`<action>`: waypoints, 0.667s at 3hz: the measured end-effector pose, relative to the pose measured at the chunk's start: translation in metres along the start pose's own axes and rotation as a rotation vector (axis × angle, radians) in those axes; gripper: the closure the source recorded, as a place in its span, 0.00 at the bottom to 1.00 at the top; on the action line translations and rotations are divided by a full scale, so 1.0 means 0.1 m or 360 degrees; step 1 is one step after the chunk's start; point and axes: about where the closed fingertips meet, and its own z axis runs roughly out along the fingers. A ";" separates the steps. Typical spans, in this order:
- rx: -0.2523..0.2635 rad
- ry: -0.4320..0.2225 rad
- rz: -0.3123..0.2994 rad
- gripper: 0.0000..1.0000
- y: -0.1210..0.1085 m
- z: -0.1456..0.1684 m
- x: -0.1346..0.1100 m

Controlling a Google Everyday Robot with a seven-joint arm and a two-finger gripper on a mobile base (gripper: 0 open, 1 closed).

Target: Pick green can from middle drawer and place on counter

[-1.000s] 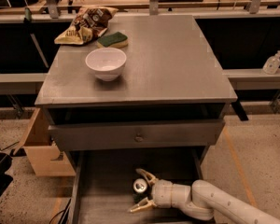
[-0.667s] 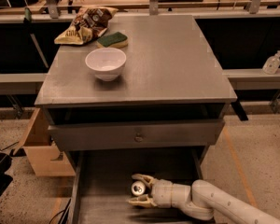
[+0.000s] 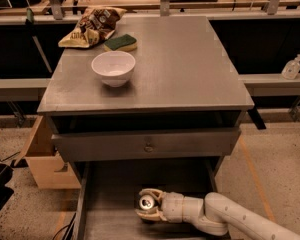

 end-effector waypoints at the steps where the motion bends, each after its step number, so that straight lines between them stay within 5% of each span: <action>1: -0.0004 -0.0003 0.0000 1.00 0.01 0.01 -0.01; 2: -0.0004 -0.0069 0.0015 1.00 0.09 -0.17 -0.45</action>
Offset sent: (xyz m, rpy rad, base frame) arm -0.0374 -0.0296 0.1343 0.1229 -0.0017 -0.0011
